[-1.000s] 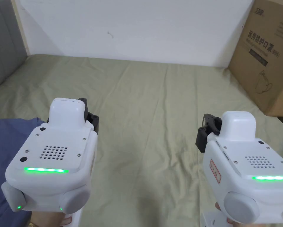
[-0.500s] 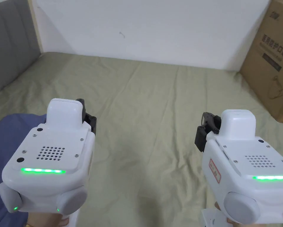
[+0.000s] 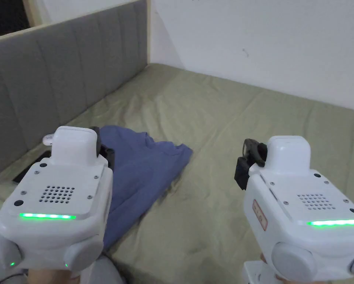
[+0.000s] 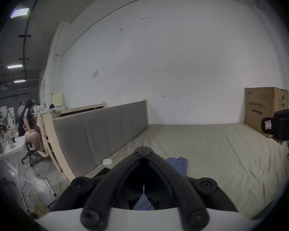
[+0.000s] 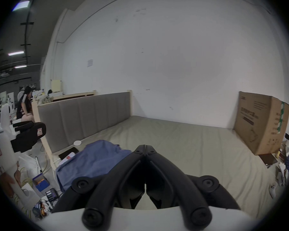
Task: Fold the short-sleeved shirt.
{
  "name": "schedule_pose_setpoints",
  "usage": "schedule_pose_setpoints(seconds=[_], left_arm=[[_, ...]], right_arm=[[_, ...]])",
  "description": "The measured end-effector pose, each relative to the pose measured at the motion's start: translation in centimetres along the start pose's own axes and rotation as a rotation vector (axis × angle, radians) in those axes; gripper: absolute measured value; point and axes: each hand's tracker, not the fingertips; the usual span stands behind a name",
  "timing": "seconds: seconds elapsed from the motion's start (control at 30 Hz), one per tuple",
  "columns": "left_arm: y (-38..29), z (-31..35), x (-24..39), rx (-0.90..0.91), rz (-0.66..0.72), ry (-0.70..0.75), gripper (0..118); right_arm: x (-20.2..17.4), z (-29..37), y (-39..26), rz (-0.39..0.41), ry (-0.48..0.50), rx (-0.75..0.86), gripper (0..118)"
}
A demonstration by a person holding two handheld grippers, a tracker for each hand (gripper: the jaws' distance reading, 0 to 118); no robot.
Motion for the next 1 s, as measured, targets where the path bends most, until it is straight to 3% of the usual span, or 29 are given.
schedule_pose_setpoints(seconds=[0.27, 0.4, 0.43, 0.47, 0.5, 0.53, 0.57, 0.6, 0.67, 1.0], left_arm=[[-0.6, 0.5, -2.6, -0.026, 0.015, 0.079, 0], [-0.9, -0.1, -3.0, -0.037, 0.017, 0.089, 6], [-0.8, -0.4, -3.0, -0.041, 0.019, 0.089, 16], [-0.8, -1.0, -3.1, -0.054, 0.025, 0.077, 39], [-0.7, -1.5, -3.2, -0.064, 0.029, 0.064, 77], [-0.6, -2.3, -3.3, -0.075, 0.033, 0.046, 104], [-0.5, -3.2, -3.3, -0.091, 0.041, 0.023, 117], [-0.4, -3.6, -3.4, -0.087, 0.04, 0.025, 118], [0.5, -5.9, -3.3, -0.075, 0.049, 0.018, 118], [-1.0, -26.6, 0.8, -0.474, -0.106, -0.196, 118]], right_arm=[[-3.6, -1.4, 0.0, 0.035, 0.091, -0.007, 0], [-4.0, -1.6, 0.1, 0.044, 0.095, -0.006, 0], [-4.0, -1.6, 0.1, 0.043, 0.091, -0.005, 0], [-3.9, -1.7, 0.2, 0.04, 0.082, -0.004, 0], [-3.7, -1.8, 0.3, 0.037, 0.076, -0.004, 0], [-3.5, -2.0, 0.4, 0.031, 0.068, -0.005, 0], [-3.3, -2.1, 0.5, 0.022, 0.062, -0.005, 0], [-3.1, -2.2, 0.6, 0.016, 0.058, -0.006, 4], [-2.4, -2.6, 0.8, 0.004, 0.055, -0.012, 26], [0.0, -5.2, 0.9, 0.014, 0.011, -0.017, 26]])
